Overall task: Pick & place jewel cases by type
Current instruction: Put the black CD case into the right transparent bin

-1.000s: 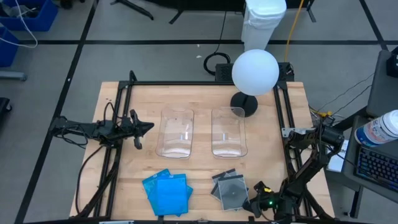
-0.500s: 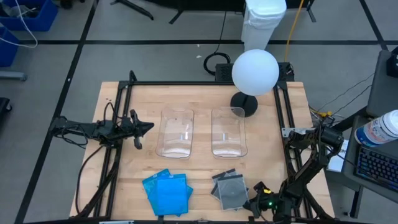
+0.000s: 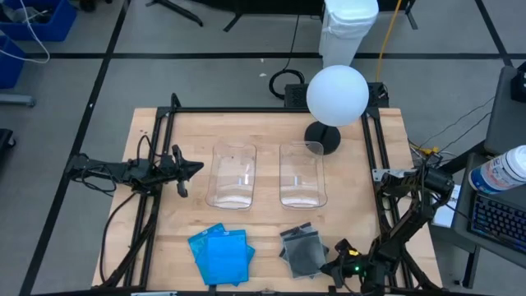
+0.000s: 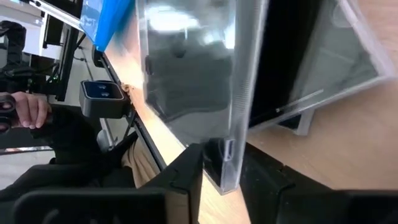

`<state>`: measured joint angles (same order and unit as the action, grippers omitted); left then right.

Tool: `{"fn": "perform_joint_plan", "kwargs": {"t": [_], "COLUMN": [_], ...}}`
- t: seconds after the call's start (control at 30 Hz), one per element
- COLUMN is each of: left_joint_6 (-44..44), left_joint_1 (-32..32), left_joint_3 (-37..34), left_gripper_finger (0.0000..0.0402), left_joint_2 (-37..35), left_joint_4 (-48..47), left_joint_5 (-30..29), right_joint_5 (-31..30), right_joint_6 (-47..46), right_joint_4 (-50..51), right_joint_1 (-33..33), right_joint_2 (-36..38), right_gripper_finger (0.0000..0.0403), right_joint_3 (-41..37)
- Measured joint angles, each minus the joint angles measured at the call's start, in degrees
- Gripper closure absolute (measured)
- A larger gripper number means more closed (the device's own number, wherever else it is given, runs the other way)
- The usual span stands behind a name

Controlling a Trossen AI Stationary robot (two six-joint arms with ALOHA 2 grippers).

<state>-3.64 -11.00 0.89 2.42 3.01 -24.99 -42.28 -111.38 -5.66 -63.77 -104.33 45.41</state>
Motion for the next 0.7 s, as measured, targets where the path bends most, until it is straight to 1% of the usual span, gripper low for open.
{"fn": "perform_joint_plan", "kwargs": {"t": [0.1, 0.2, 0.5, 0.7], "left_joint_6": [0.00, -0.04, -0.04, -0.07], "left_joint_1": [0.00, 0.00, 0.02, 0.04], "left_joint_3": [0.00, 0.00, -0.02, -0.02], "left_gripper_finger": [0.0380, 0.0380, 0.0380, 0.0380], "left_joint_2": [0.00, 0.00, -0.02, -0.02], "left_joint_4": [-0.01, -0.01, -0.01, -0.01], "left_joint_5": [0.00, 0.02, 0.02, 0.02], "right_joint_5": [-0.26, -0.51, 0.13, 0.63], "right_joint_6": [0.70, 2.00, 6.68, 12.44], "right_joint_4": [-0.64, -2.01, -6.64, -11.48], "right_joint_1": [-0.21, -0.43, -0.41, -0.41], "right_joint_2": [-0.01, 0.02, 1.09, 2.63], "right_gripper_finger": [0.0352, 0.0363, 0.0364, 0.0365], "right_joint_3": [0.00, -0.01, -0.15, -0.24]}}
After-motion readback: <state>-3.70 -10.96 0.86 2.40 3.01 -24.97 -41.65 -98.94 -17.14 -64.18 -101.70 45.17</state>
